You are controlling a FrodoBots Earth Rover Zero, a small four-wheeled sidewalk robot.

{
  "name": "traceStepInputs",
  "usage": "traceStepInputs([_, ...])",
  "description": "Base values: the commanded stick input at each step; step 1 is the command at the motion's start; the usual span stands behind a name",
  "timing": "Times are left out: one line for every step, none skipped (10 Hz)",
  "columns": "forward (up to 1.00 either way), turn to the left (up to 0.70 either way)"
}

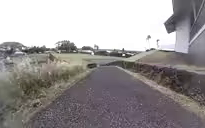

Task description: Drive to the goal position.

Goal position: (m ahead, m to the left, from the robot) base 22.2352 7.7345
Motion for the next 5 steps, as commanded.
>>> traceStepInputs([0.7, 0.01])
traceStepInputs([0.7, 0.01])
traceStepInputs([0.7, 0.01])
traceStepInputs([0.7, 0.01])
traceStepInputs([0.7, 0.01])
